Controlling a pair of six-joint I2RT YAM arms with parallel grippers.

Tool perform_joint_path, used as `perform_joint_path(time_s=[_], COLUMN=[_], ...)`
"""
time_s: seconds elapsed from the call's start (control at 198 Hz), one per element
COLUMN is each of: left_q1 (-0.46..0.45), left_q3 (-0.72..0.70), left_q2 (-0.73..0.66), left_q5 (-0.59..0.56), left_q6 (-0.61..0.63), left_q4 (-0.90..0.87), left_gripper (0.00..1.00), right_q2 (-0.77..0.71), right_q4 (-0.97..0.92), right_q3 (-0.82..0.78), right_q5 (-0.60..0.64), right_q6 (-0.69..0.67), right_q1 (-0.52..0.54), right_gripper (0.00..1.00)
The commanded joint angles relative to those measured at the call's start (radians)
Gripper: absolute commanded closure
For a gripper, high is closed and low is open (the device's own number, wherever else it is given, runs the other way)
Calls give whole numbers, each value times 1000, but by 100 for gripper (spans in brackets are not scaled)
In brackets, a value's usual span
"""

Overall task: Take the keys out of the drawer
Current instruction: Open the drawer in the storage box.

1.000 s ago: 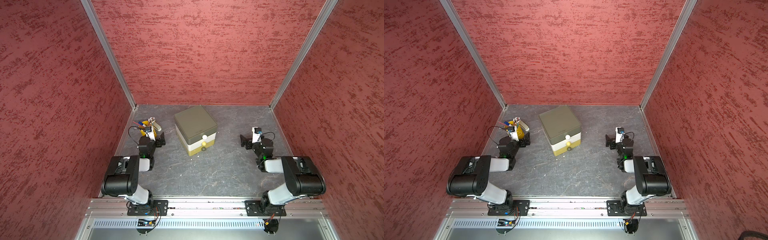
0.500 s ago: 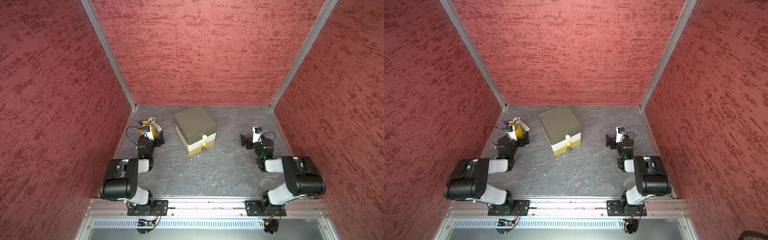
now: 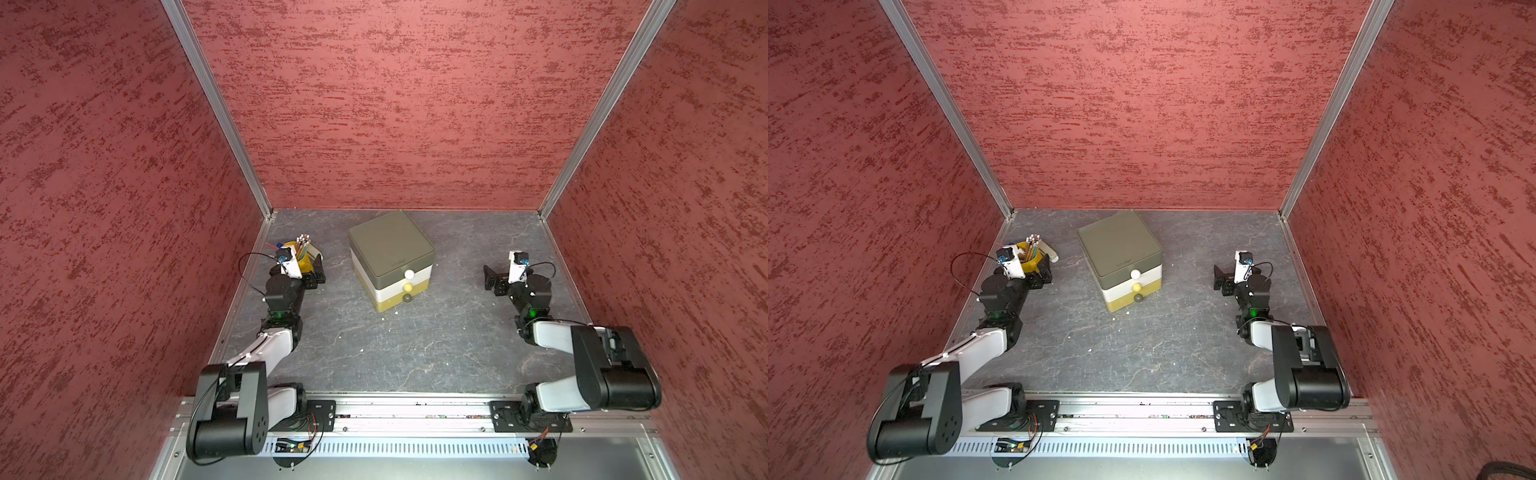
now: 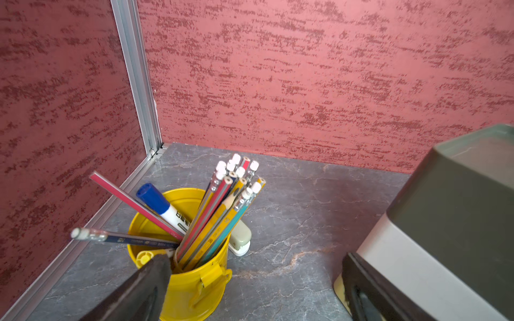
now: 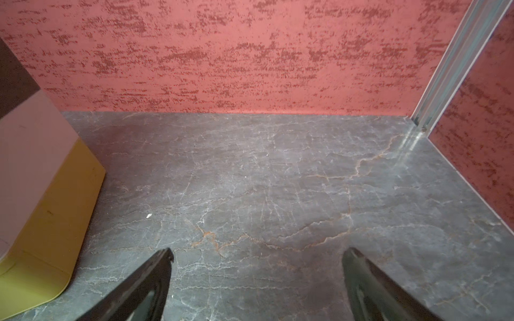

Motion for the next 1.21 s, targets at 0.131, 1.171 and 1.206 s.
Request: perform_joint_path(time_s=[0.131,1.171,1.206], left_q1=[-17,-102,-118], left_q3=[70,596,603], left_q2=[-170,-232,-228], left_q5=[23,170,181], left_q6=[-2,-459,-461], left_q4=[-201,-1060,-1059], left_gripper=[0,0,0], right_q2=[-153,-142,-140], right_q4=[-122,-1299,-1302], right_q3=[23,795,803], right_q5=[20,-298,-324], right_q6=[15,443,459], right_q1=[-6,-7,-7], right_gripper=[1,1,2])
